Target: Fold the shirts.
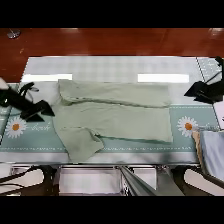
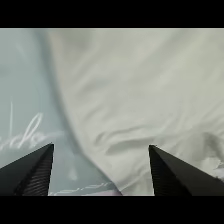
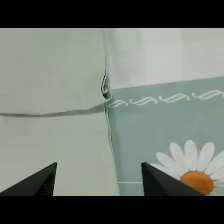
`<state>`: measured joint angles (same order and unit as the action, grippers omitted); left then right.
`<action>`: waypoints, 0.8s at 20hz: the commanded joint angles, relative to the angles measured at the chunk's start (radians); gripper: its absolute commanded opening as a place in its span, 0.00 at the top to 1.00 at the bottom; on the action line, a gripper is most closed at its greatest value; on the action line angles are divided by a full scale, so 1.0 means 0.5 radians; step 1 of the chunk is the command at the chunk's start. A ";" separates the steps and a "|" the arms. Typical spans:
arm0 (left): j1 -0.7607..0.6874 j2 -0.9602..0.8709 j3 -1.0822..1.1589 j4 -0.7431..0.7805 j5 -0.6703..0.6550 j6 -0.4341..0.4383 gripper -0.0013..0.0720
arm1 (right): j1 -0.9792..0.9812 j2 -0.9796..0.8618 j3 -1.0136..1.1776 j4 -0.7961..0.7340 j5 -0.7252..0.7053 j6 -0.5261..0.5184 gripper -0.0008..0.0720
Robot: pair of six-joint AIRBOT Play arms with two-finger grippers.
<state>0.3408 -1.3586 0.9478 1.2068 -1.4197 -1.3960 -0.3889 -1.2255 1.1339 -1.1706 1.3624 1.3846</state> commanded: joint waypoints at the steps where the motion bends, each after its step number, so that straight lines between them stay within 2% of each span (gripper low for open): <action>1: 0.341 0.435 -0.641 -0.345 0.323 0.117 0.03 | -0.215 0.446 -0.580 0.278 -0.192 -0.183 0.13; 3: 0.494 0.629 -0.811 -0.636 0.400 0.237 0.03 | -0.211 0.609 -0.803 0.340 -0.284 -0.194 0.13; 6: 0.603 0.705 -0.935 -0.631 0.395 0.237 0.03 | -0.212 0.710 -0.991 0.508 -0.308 -0.239 0.13; 14: 0.484 0.692 -1.374 -0.907 0.642 0.386 0.03 | -0.212 0.713 -1.105 0.562 -0.307 -0.231 0.13; 16: 0.397 0.690 -1.454 -1.032 0.642 0.520 0.03 | -0.212 0.713 -1.105 0.560 -0.318 -0.195 0.13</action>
<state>0.5789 -1.0122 0.2882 0.7467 -1.1503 -1.2091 -0.4942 -0.8719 0.5900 -0.9012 1.2087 1.2701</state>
